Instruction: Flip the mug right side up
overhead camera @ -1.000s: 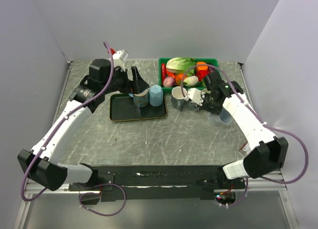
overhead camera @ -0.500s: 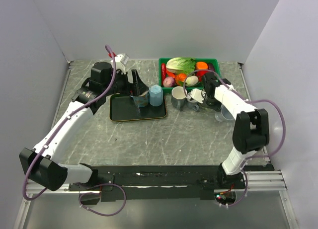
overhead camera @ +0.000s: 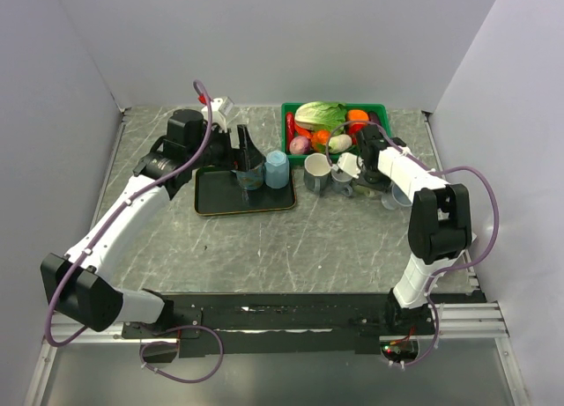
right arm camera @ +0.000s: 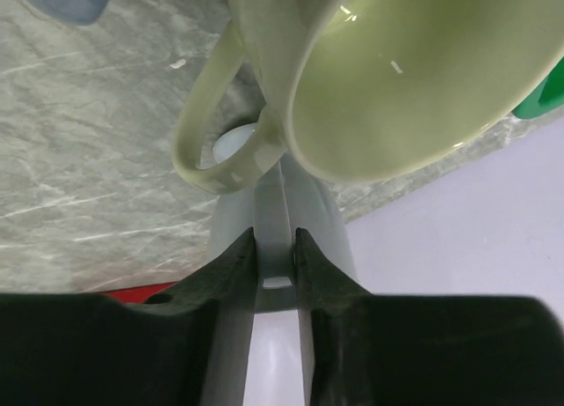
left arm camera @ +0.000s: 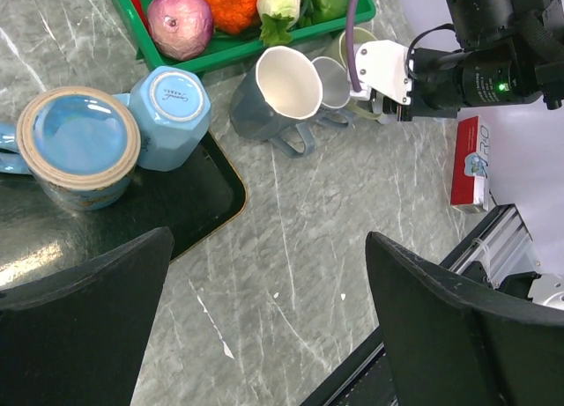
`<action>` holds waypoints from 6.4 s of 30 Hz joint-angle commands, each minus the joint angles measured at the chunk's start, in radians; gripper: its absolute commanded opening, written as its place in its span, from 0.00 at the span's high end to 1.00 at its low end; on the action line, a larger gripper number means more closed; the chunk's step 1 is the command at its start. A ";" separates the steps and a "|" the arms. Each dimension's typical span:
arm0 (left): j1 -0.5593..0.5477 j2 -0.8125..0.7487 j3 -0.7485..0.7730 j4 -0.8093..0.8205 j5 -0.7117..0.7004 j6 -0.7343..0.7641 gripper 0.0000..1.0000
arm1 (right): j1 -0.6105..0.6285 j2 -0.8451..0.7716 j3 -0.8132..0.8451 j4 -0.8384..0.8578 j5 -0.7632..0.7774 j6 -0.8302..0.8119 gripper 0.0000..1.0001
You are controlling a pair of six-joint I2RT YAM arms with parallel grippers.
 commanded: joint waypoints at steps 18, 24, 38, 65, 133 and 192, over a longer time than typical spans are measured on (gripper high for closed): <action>0.017 -0.026 -0.010 0.039 0.053 0.010 0.04 | -0.010 -0.043 0.022 -0.039 -0.187 0.149 0.00; 0.019 -0.020 -0.003 0.019 0.088 0.012 0.04 | -0.041 -0.095 0.073 -0.030 -0.286 0.262 0.00; 0.043 -0.060 -0.050 -0.019 0.030 -0.002 0.04 | -0.082 -0.355 0.113 0.266 -0.079 1.058 0.00; 0.126 -0.048 -0.049 -0.030 -0.107 -0.079 0.04 | -0.288 -0.321 -0.206 -0.049 0.081 2.057 0.35; 0.184 0.664 0.438 -0.358 -0.391 -0.829 0.07 | -0.377 -0.639 -0.249 0.122 0.027 1.706 0.15; 0.114 0.282 0.163 -0.042 0.456 0.111 0.99 | -0.001 -0.562 -0.165 0.574 -0.967 1.591 0.13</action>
